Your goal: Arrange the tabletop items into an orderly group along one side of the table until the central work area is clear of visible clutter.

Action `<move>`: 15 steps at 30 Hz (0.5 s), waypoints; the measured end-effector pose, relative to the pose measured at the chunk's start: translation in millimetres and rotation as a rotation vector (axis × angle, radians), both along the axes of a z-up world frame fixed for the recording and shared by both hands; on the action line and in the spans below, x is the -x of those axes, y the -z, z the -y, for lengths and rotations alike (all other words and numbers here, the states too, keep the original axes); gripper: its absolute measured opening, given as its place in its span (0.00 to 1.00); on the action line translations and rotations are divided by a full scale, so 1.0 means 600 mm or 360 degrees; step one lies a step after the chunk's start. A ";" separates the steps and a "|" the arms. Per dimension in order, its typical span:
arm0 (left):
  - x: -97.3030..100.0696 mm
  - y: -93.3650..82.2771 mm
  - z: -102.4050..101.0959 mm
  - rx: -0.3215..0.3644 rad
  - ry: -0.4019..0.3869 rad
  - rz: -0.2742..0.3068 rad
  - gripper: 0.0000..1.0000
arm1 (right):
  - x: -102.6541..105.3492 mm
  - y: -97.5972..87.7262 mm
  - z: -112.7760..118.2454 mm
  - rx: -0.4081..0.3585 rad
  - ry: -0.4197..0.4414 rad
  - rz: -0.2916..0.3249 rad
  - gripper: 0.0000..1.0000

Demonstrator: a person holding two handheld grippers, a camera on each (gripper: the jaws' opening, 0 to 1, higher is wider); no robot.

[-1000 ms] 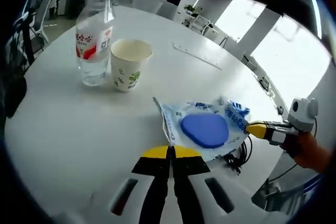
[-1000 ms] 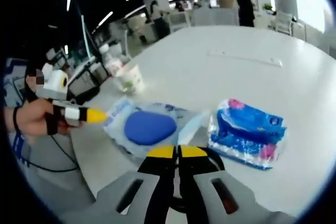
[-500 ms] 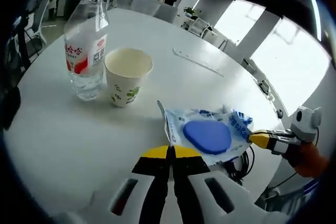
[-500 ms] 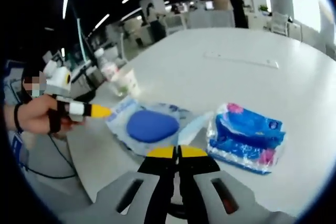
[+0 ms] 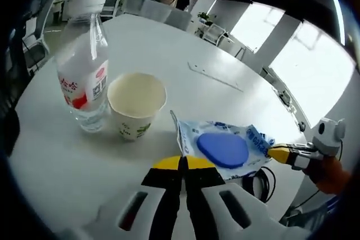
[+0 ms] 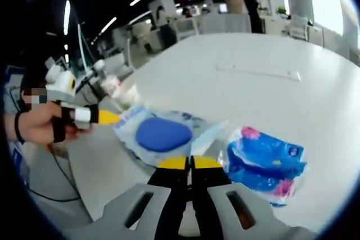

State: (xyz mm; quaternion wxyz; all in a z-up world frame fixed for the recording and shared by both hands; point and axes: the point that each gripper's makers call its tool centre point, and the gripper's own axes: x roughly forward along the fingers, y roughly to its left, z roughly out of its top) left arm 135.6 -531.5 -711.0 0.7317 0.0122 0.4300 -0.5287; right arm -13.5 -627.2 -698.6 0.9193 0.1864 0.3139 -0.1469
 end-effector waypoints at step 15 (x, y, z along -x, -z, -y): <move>-0.029 0.031 0.020 -0.0056 -0.0050 -0.0016 0.00 | -0.030 0.042 0.013 -0.0032 -0.0020 -0.0074 0.00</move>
